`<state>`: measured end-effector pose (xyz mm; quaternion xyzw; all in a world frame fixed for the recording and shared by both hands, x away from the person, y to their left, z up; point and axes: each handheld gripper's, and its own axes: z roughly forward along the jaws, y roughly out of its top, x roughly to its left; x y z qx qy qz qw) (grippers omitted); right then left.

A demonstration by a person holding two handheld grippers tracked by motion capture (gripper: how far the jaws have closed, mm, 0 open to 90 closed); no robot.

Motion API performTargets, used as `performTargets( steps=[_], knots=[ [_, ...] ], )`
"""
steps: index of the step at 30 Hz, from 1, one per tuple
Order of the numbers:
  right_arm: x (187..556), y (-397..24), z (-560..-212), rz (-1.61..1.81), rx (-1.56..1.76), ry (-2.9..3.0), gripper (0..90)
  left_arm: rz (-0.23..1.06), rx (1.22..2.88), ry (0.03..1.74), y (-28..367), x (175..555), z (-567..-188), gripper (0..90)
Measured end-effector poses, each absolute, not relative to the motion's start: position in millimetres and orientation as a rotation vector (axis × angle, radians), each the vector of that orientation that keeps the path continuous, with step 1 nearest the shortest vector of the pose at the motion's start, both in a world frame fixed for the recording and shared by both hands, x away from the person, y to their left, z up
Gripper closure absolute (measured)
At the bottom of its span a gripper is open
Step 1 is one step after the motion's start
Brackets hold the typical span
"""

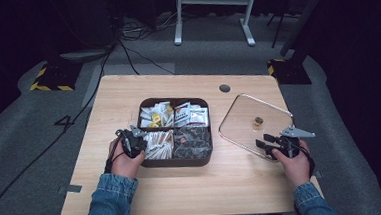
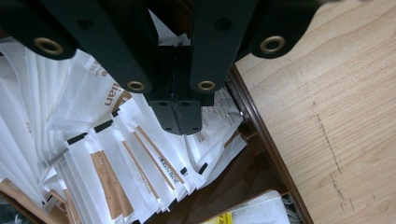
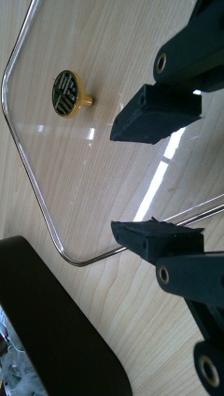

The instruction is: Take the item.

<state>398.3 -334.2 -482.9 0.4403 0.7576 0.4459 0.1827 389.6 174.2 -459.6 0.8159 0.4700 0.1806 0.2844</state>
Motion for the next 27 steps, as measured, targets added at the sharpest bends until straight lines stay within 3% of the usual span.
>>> performTargets(
  steps=[27],
  knots=[
    [397,-339,-483,1.285,1.271,2.112,49.3,0.214,1.876,1.072,197,380,-424,89.8]
  ],
)
